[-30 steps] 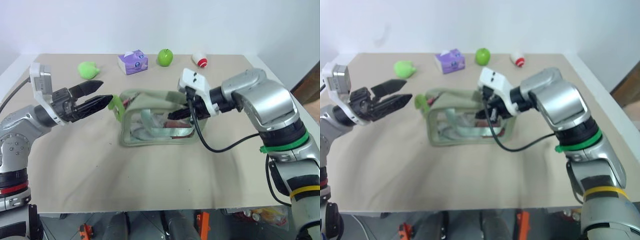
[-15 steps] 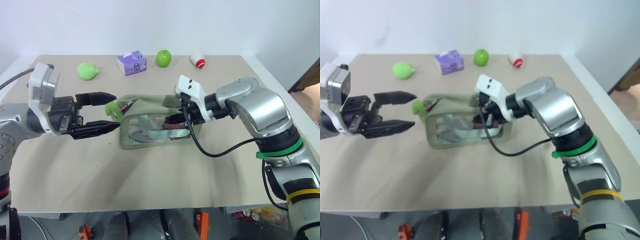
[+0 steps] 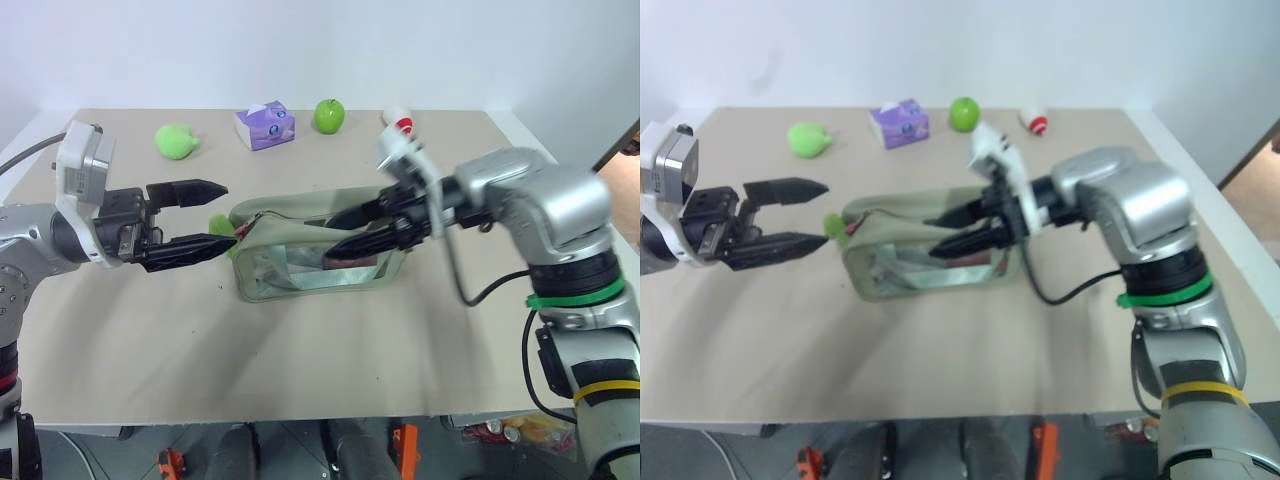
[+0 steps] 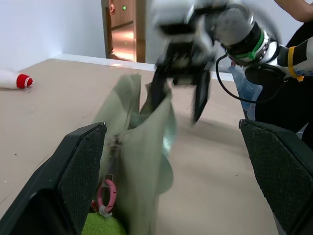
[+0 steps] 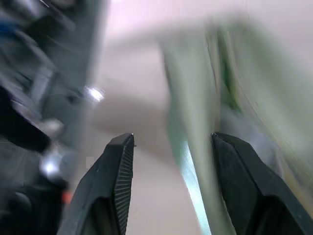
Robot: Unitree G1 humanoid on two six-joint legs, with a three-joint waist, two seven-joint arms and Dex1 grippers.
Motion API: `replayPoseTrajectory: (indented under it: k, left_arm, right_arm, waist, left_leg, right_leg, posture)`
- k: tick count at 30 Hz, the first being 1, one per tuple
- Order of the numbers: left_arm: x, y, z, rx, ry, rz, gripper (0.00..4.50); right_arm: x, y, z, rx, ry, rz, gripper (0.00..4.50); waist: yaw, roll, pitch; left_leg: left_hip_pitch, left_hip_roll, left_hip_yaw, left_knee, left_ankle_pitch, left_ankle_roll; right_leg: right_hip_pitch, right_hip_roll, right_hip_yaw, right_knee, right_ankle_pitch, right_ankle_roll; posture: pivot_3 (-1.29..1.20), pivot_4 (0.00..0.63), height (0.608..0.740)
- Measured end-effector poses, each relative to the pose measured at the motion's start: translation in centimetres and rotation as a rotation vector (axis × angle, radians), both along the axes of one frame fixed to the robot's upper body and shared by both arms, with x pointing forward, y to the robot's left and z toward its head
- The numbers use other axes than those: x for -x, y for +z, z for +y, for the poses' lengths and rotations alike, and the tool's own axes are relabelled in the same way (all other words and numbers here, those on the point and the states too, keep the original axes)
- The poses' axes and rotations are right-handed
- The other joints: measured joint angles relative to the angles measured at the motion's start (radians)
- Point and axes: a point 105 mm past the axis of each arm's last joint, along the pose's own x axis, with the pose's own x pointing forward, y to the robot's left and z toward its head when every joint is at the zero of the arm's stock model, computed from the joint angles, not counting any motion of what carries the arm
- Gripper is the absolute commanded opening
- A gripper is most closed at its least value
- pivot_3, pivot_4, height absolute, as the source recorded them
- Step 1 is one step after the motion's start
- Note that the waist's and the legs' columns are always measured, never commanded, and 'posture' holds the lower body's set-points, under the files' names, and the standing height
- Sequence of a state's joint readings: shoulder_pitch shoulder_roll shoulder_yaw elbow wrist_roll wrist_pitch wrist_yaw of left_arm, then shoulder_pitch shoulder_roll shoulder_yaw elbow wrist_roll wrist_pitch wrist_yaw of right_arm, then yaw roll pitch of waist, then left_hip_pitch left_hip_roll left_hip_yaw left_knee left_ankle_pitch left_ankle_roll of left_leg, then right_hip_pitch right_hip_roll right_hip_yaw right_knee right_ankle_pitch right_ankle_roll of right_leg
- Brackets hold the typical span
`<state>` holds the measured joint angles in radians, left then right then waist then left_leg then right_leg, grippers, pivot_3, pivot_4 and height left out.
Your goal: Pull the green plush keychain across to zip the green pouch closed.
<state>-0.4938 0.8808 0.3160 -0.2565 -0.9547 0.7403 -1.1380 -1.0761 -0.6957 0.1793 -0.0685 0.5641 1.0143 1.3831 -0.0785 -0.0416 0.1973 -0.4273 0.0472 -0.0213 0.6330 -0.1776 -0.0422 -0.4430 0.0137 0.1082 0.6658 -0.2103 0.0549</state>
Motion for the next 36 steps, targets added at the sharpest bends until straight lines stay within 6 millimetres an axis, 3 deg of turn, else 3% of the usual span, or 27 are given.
replayPoseTrajectory:
  k: [3,7,9,13,15,21,36]
  left_arm:
    - [-0.4,0.2,0.2,0.027,0.006,0.006,4.5]
    - [-0.7,0.2,0.2,0.056,0.014,0.014,4.5]
    - [-0.7,0.1,0.2,0.059,0.014,0.017,4.5]
    - [-0.9,-0.7,0.9,0.069,0.054,0.05,4.5]
    - [-1.0,-0.9,1.7,0.076,0.087,0.067,4.5]
    - [-1.2,-1.7,2.2,0.057,0.118,0.089,4.5]
    - [-1.1,-2.5,2.9,0.117,0.189,0.126,4.5]
  right_arm:
    - [0.6,3.7,-1.4,-0.124,0.047,-0.016,2.59]
    - [0.0,5.8,-3.2,-0.211,-0.004,-0.025,2.59]
    - [-0.3,5.2,-4.5,-0.193,-0.05,-0.053,2.59]
    - [-2.0,0.7,-9.5,-0.011,-0.257,-0.095,2.59]
    - [-2.4,-1.2,-11.0,0.028,-0.311,-0.073,2.59]
    - [-3.0,-2.3,-11.6,0.043,-0.353,-0.094,2.59]
    - [-5.0,-4.2,-10.9,-0.01,-0.408,-0.072,2.59]
  waist:
    - [0.0,0.0,0.0]
    - [0.0,0.0,0.0]
    - [0.0,0.0,0.0]
    - [0.005,0.0,0.0]
    - [0.003,0.001,0.0]
    - [-0.011,0.004,0.002]
    - [-0.011,0.004,0.002]
  left_leg:
    - [0.0,0.0,0.0,0.0,0.0,0.0]
    - [0.0,0.0,0.0,0.0,0.0,0.0]
    - [0.0,0.0,0.0,0.0,0.0,0.0]
    - [-0.001,-0.001,0.001,-0.001,-0.001,0.0]
    - [-0.001,-0.001,0.002,-0.001,-0.001,0.0]
    - [0.003,0.001,0.002,-0.001,-0.001,0.0]
    - [0.002,0.0,0.002,-0.001,-0.001,0.0]
  right_leg:
    - [0.0,0.0,0.0,0.0,0.0,0.0]
    - [0.0,0.0,0.0,0.0,0.0,0.0]
    - [0.0,0.0,0.0,0.0,-0.001,-0.001]
    - [0.0,-0.001,0.0,-0.001,-0.003,0.0]
    - [-0.001,-0.002,0.001,-0.001,-0.003,0.0]
    - [0.0,0.0,0.001,0.0,-0.001,-0.001]
    - [0.001,0.0,0.002,0.0,-0.001,0.0]
  posture:
    - [0.0,0.15,0.74]
    - [0.0,0.15,0.74]
    - [0.0,0.15,0.74]
    - [0.0,0.15,0.74]
    - [0.0,0.15,0.74]
    - [0.0,0.15,0.74]
    - [0.0,0.15,0.74]
